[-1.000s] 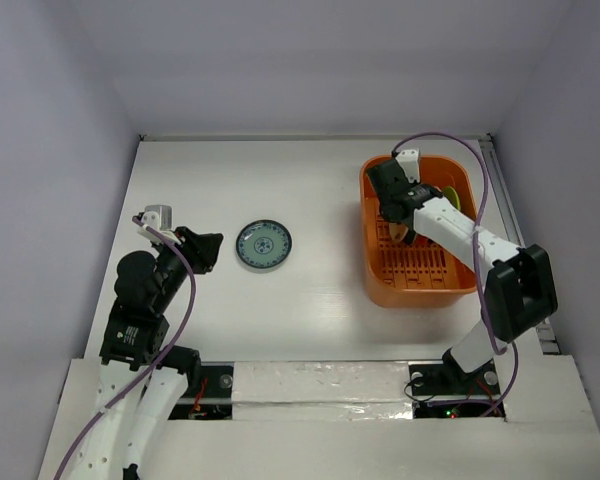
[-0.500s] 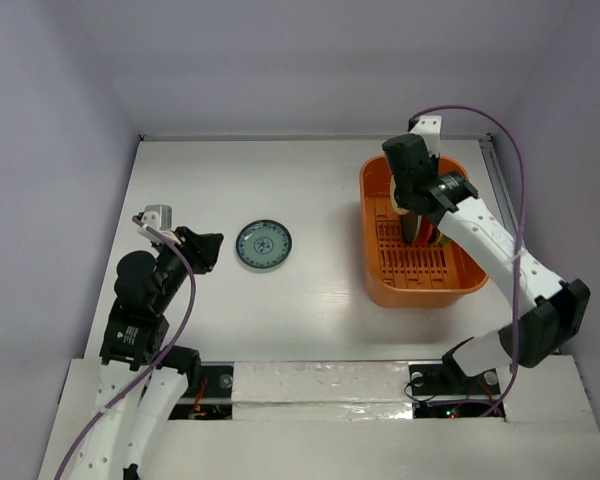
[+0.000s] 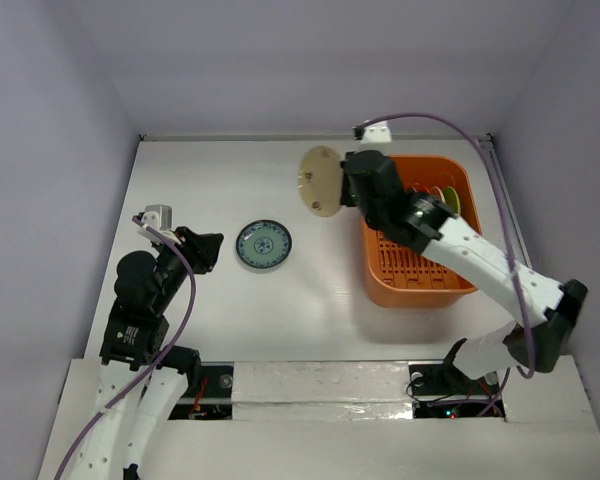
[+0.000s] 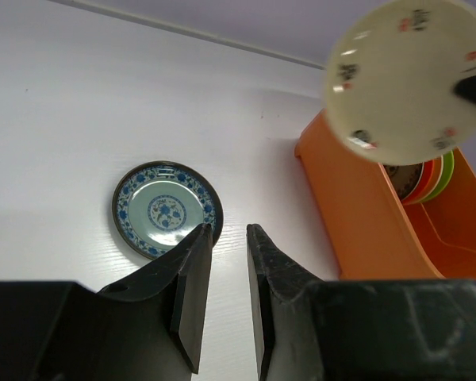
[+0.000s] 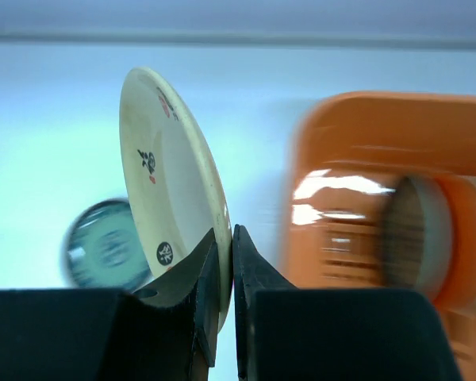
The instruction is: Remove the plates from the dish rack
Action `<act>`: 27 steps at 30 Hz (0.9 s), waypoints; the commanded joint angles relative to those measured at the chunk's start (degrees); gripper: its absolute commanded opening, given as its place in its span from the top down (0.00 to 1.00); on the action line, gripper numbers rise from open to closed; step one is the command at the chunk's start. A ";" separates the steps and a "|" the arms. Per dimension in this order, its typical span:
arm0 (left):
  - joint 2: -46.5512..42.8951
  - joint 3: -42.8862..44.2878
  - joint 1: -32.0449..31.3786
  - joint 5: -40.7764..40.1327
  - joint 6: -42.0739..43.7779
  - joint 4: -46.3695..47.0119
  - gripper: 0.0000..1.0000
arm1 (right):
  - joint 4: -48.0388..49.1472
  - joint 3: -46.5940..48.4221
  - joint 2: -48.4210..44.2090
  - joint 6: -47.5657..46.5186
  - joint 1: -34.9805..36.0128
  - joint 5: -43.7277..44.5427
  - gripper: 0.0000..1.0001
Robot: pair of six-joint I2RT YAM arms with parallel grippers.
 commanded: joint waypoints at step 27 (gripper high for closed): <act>-0.44 -0.33 0.94 0.05 0.22 2.31 0.78 | 32.27 -9.98 29.30 28.10 5.98 -19.42 0.97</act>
